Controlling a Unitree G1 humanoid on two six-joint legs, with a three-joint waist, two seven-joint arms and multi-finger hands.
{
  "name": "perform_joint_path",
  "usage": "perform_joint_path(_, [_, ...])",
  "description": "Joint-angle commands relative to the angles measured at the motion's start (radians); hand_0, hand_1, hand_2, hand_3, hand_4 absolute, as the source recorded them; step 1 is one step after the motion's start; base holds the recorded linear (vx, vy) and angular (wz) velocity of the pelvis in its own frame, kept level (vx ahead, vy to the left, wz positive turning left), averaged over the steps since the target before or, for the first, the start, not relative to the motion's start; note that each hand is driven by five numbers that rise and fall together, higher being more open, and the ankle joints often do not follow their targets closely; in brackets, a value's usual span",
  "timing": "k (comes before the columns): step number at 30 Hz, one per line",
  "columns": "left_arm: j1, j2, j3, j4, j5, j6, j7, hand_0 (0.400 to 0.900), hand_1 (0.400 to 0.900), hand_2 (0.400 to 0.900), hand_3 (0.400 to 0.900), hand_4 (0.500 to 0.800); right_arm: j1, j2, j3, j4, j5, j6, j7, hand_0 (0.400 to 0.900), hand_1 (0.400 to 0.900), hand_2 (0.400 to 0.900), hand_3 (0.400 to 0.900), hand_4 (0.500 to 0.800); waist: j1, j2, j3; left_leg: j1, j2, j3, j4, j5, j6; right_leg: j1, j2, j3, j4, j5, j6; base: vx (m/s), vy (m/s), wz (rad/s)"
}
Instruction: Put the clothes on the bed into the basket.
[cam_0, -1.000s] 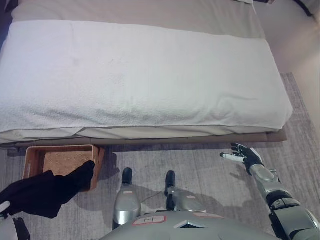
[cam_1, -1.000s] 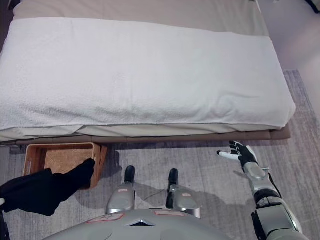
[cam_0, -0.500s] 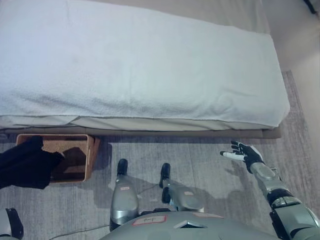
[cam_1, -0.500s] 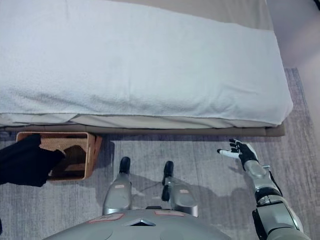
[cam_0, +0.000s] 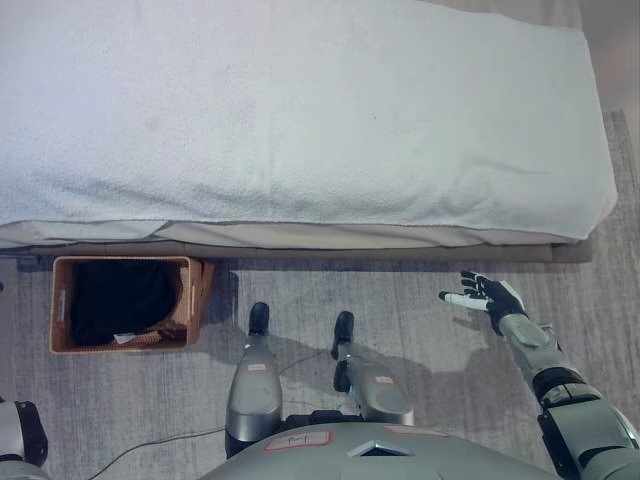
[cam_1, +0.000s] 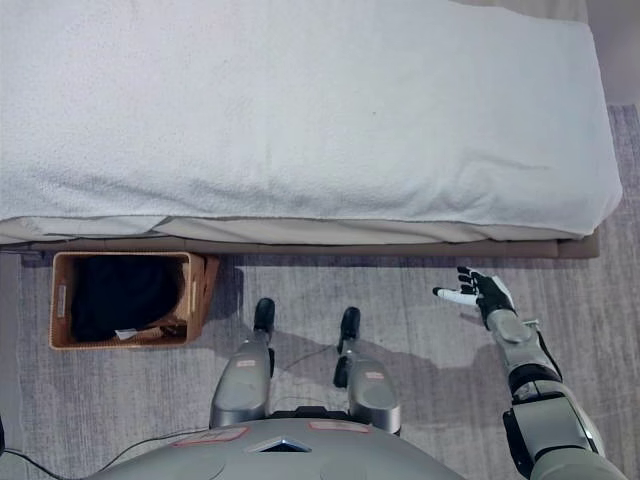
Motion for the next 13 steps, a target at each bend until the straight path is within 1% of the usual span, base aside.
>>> perform_joint_path(1, [0.048,0.028,-0.031,0.006,-0.056,-0.052,0.064,0.9,0.9,0.9,0.9,0.8,0.013,-0.096,-0.059,-0.03,0.016,-0.031,-0.035,0.9,0.9,0.9,0.9,0.8,0.003,-0.004,-0.065,-0.003,-0.025,0.014,0.104,-0.109,0.048,-0.04,-0.088,0.048,0.064,0.06,0.105,0.02,0.007,-0.06])
perform_joint_path(2, [0.042,0.016,-0.035,0.002,-0.069,-0.058,0.064,0.9,0.9,0.9,0.9,0.8,0.015,-0.097,-0.064,-0.03,0.015,-0.032,-0.038,0.9,0.9,0.9,0.9,0.8,0.0,-0.004,-0.069,0.001,-0.026,0.014,0.101,-0.109,0.048,-0.039,-0.088,0.048,0.062,0.06,0.105,0.02,0.0,-0.04])
perform_joint_path(8, [0.036,-0.014,-0.048,-0.045,-0.102,-0.074,0.06,0.9,0.9,0.9,0.9,0.8,0.019,-0.098,-0.073,-0.024,0.018,-0.035,-0.044,0.9,0.9,0.9,0.9,0.8,-0.001,-0.004,-0.079,0.011,-0.023,0.011,0.096,-0.108,0.044,-0.031,-0.085,0.044,0.061,0.054,0.103,0.01,-0.004,0.0])
perform_joint_path(9, [0.034,-0.031,-0.052,-0.085,-0.122,-0.082,0.058,0.9,0.9,0.9,0.9,0.8,0.022,-0.097,-0.076,-0.025,0.017,-0.035,-0.043,0.9,0.9,0.9,0.9,0.8,-0.002,-0.003,-0.082,0.014,-0.021,0.01,0.092,-0.108,0.043,-0.026,-0.084,0.043,0.059,0.051,0.101,0.0,0.0,0.0])
perform_joint_path(10, [0.036,-0.032,-0.051,-0.086,-0.122,-0.081,0.059,0.9,0.9,0.9,0.9,0.8,0.022,-0.097,-0.076,-0.026,0.017,-0.035,-0.043,0.9,0.9,0.9,0.9,0.8,-0.002,-0.003,-0.082,0.015,-0.021,0.01,0.092,-0.108,0.043,-0.025,-0.084,0.043,0.059,0.051,0.101,0.0,0.0,0.0])
perform_joint_path(11, [0.038,-0.044,-0.055,-0.122,-0.136,-0.089,0.059,0.9,0.9,0.9,0.9,0.8,0.027,-0.096,-0.079,-0.03,0.016,-0.035,-0.045,0.9,0.9,0.9,0.9,0.8,-0.003,-0.002,-0.085,0.018,-0.021,0.009,0.09,-0.107,0.042,-0.024,-0.083,0.041,0.059,0.049,0.101,0.03,-0.022,0.06])
perform_joint_path(12, [0.047,-0.071,-0.059,-0.187,-0.173,-0.104,0.058,0.9,0.9,0.9,0.9,0.8,0.032,-0.093,-0.085,-0.033,0.014,-0.033,-0.047,0.9,0.9,0.9,0.9,0.8,-0.002,-0.002,-0.089,0.022,-0.019,0.007,0.085,-0.106,0.041,-0.019,-0.084,0.037,0.058,0.046,0.1,0.03,-0.023,0.06])
perform_joint_path(13, [0.049,-0.073,-0.058,-0.19,-0.173,-0.102,0.058,0.9,0.9,0.9,0.9,0.8,0.033,-0.094,-0.085,-0.033,0.014,-0.033,-0.047,0.9,0.9,0.9,0.9,0.8,-0.002,-0.001,-0.089,0.023,-0.019,0.006,0.085,-0.106,0.041,-0.019,-0.083,0.037,0.058,0.046,0.1,0.02,-0.018,0.05])
